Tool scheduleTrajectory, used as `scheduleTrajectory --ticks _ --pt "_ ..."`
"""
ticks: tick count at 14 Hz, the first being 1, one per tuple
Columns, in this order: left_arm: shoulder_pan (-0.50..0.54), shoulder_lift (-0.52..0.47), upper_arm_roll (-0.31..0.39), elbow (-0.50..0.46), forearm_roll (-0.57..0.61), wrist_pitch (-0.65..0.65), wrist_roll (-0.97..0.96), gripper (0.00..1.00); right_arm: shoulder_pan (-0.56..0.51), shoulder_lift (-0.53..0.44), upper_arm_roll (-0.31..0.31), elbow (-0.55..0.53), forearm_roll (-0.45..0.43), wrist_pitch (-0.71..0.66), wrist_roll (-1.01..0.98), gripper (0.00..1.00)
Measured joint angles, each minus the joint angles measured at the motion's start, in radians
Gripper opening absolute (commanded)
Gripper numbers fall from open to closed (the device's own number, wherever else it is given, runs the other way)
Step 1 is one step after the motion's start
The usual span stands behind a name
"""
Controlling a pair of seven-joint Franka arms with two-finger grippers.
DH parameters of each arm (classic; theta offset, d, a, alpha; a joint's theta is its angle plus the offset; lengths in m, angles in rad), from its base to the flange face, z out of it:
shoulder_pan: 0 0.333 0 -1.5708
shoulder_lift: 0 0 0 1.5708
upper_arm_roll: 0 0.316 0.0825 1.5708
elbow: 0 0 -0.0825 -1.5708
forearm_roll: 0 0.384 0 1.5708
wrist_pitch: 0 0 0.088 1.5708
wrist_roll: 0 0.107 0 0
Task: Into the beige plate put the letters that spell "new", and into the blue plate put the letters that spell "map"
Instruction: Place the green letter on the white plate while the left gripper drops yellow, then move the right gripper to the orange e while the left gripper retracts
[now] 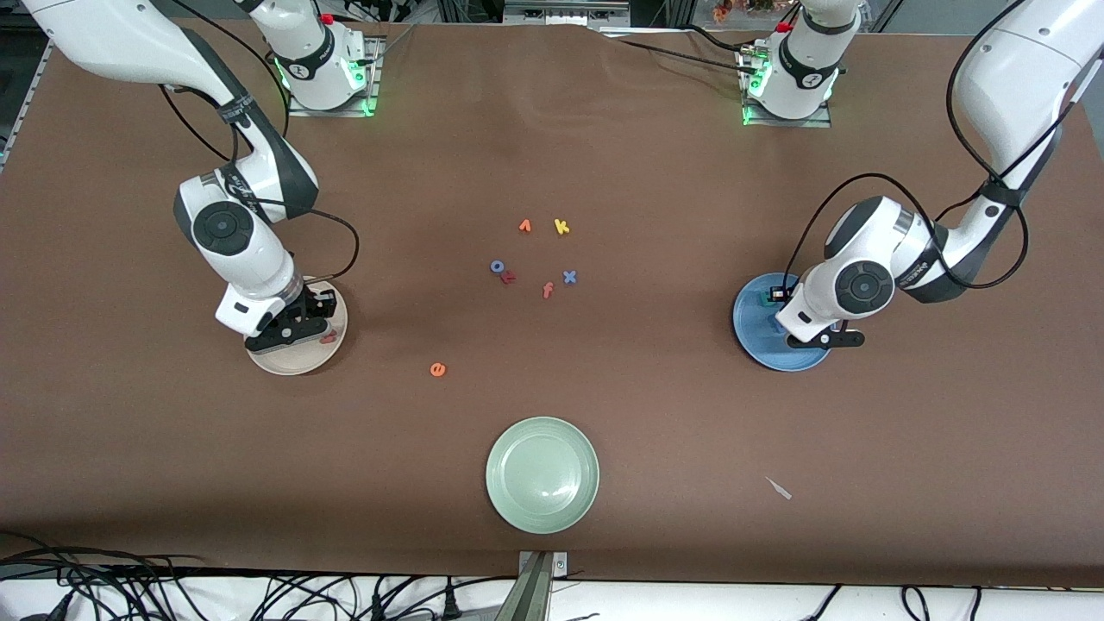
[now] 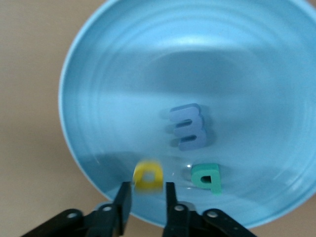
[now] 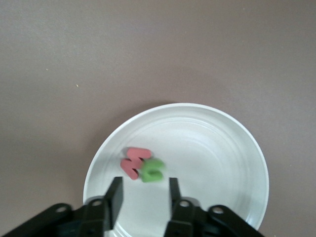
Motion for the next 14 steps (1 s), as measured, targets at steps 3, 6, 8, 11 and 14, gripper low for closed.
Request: scheduleTrajectory --ticks 3,6,8,11,14 --pt "0.008 -0.012 -0.031 0.018 -0.003 -0.028 0.0 1.0 0.0 0.0 0.019 0.003 0.068 -0.007 -0.002 0.89" --pt "0.03 -0.094 -0.133 0.087 -0.055 -0.133 -0.002 1.0 0.026 0.003 0.076 0.065 0.171 -0.054 0.02 0.89" --pt "0.038 -0.145 -0.212 0.17 -0.075 -0.277 -0.002 1.0 0.1 0.023 0.084 0.123 0.187 -0.074 0.118 0.89" --pt "0.044 -0.177 -0.33 0.381 -0.147 -0.489 -0.002 1.0 0.214 0.103 0.076 0.212 0.165 -0.079 0.27 0.89" --pt "0.047 -0.186 -0.389 0.533 -0.188 -0.6 0.0 1.0 0.33 0.2 0.007 0.321 0.06 -0.079 0.403 0.89"
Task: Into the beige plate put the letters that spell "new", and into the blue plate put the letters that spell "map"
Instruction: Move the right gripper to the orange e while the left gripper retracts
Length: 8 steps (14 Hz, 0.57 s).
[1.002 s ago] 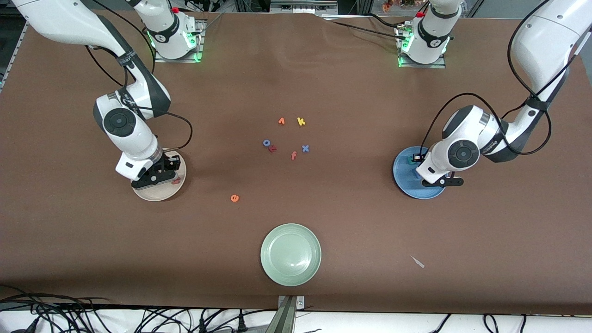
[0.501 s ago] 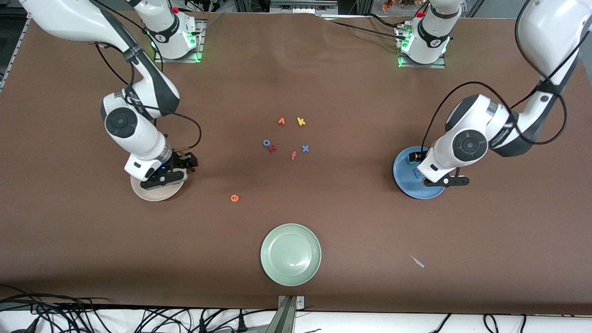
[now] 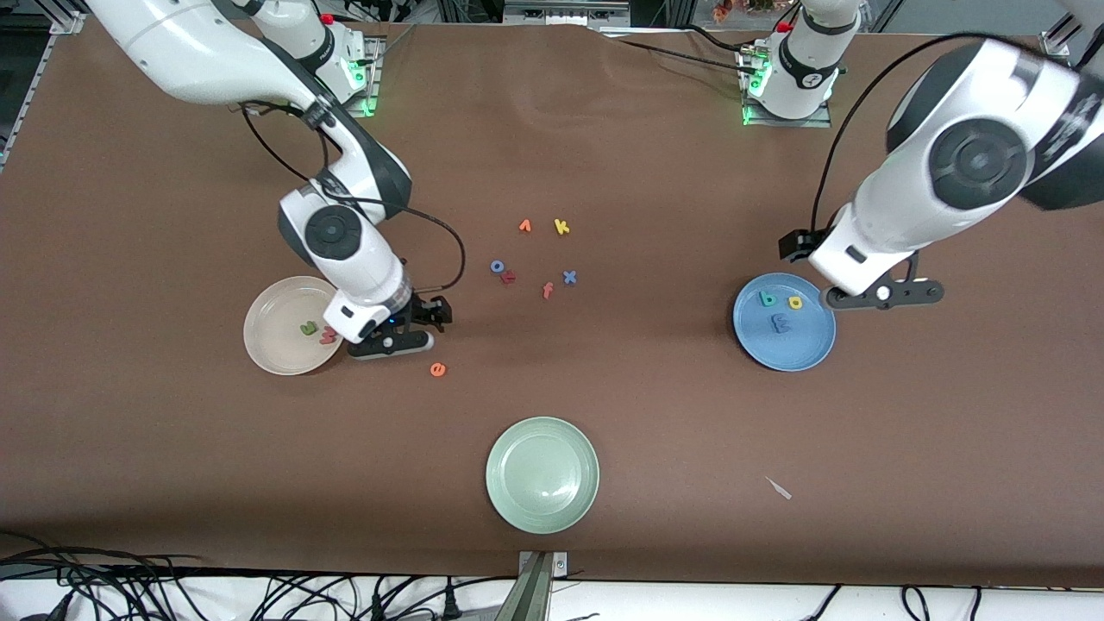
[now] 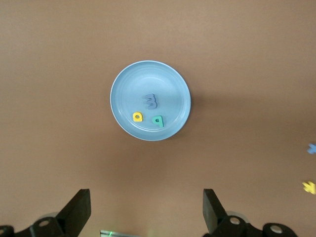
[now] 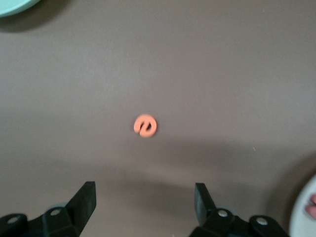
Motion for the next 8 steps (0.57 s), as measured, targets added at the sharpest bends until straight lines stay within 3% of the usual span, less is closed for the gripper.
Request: scheduleTrajectory --ticks 4,6,8 --pt "-0.026 -0.027 -0.03 0.155 -0.003 -0.069 0.008 1.0 0.063 0.098 -0.063 0.09 -0.025 0.003 0.025 0.89" --pt "-0.113 -0.1 0.078 0.188 -0.073 -0.112 0.043 1.0 0.063 0.12 -0.067 0.105 -0.029 0.015 0.025 0.88" --pt "-0.237 -0.187 0.304 0.188 -0.196 -0.121 0.13 1.0 0.064 0.135 -0.075 0.111 -0.038 0.033 0.025 0.87"
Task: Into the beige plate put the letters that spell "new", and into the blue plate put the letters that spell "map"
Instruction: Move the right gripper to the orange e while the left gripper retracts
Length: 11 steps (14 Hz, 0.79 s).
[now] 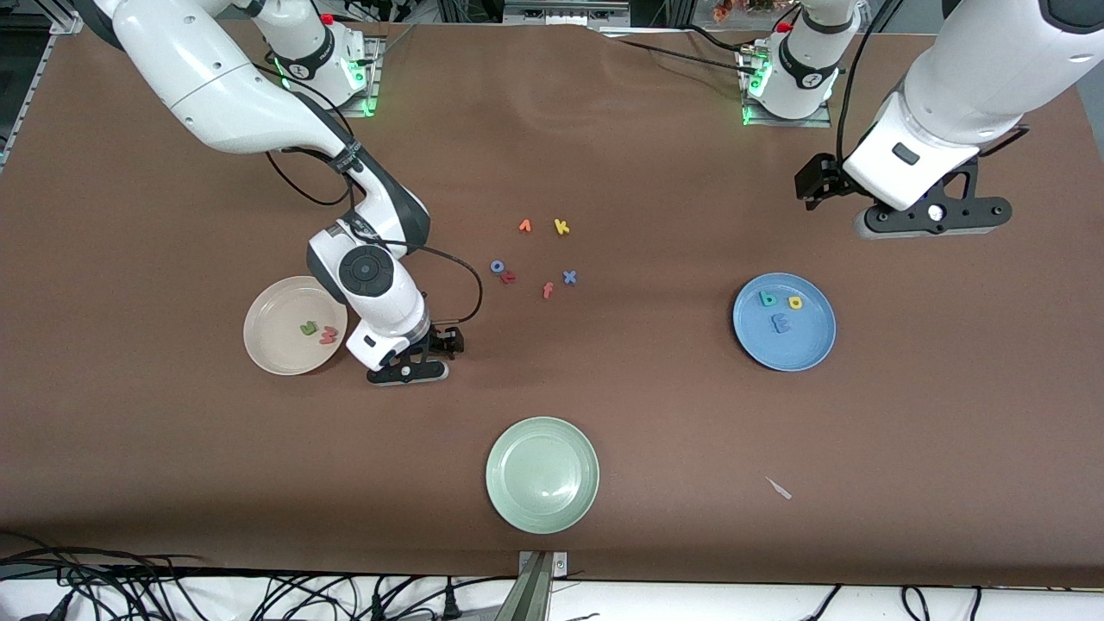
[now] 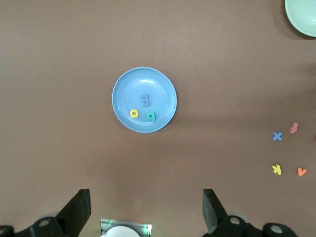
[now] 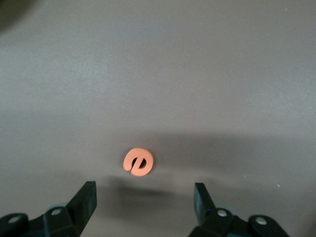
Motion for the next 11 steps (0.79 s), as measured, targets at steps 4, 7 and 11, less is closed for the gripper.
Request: scheduleTrajectory --ticks 4,7,11 --pt "-0.171 -0.089 0.484 -0.003 -0.195 0.0 0.365 1.0 0.009 0.037 -0.004 0.002 -0.08 0.029 0.059 0.75" --pt "-0.338 -0.145 0.758 -0.092 -0.229 0.11 0.486 1.0 0.015 0.048 -0.005 0.004 -0.11 0.037 0.086 0.5" --pt "-0.47 -0.264 0.847 -0.341 -0.231 0.276 0.507 1.0 0.015 0.047 -0.007 0.015 -0.11 0.037 0.086 0.26"
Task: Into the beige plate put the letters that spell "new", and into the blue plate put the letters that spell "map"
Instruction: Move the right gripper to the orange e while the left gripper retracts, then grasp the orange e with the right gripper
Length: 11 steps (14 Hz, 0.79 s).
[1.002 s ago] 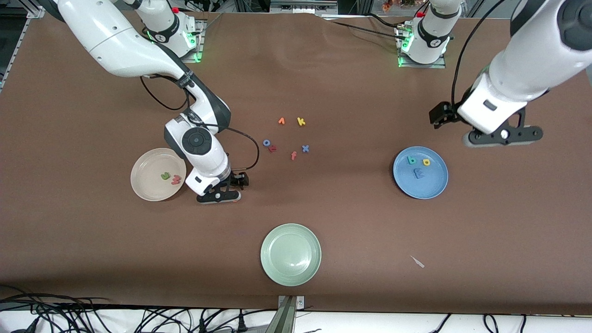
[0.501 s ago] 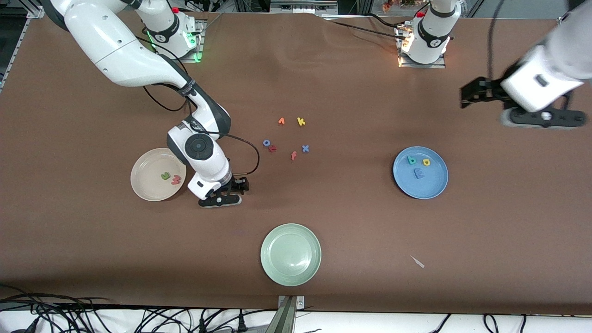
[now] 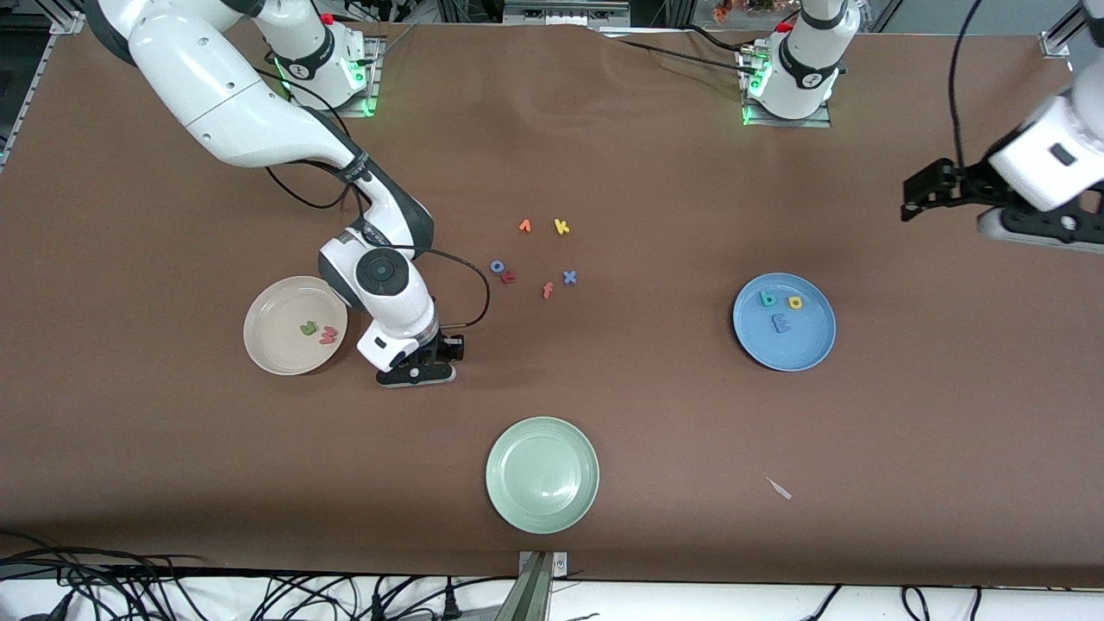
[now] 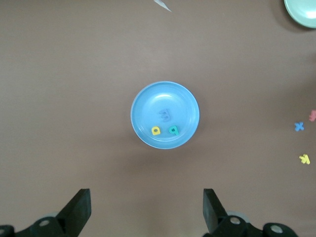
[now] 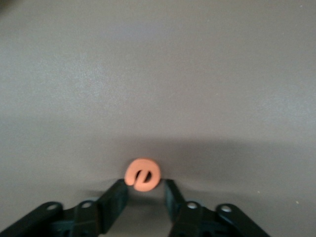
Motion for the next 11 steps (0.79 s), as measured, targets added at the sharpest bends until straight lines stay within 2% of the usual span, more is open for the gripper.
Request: scheduleTrajectory --ticks 1,6,7,8,9,11 --pt "-0.006 -0.015 0.0 -0.025 0.0 0.009 0.0 1.0 0.0 0.0 0.0 0.0 0.0 0.0 0.0 0.23" --pt "0.019 -0.031 0.006 -0.041 0.0 0.015 0.002 1.0 -0.006 0.001 -0.007 0.021 0.0 -0.002 -0.01 0.24" --pt "0.03 -0.031 0.001 -0.042 0.0 0.016 0.002 1.0 -0.009 0.001 -0.01 0.024 0.0 -0.003 -0.011 0.51" --pt "0.038 -0.031 -0.006 -0.042 0.0 0.018 0.002 1.0 -0.011 0.001 -0.01 0.024 0.0 -0.003 -0.011 0.66" --pt "0.047 -0.031 -0.017 -0.042 0.0 0.018 0.002 1.0 -0.011 0.002 -0.01 0.024 0.0 -0.002 -0.01 0.7" --pt "0.067 -0.031 -0.038 -0.042 0.0 0.026 0.002 1.0 -0.01 0.002 -0.01 0.024 0.0 -0.001 -0.009 0.7"
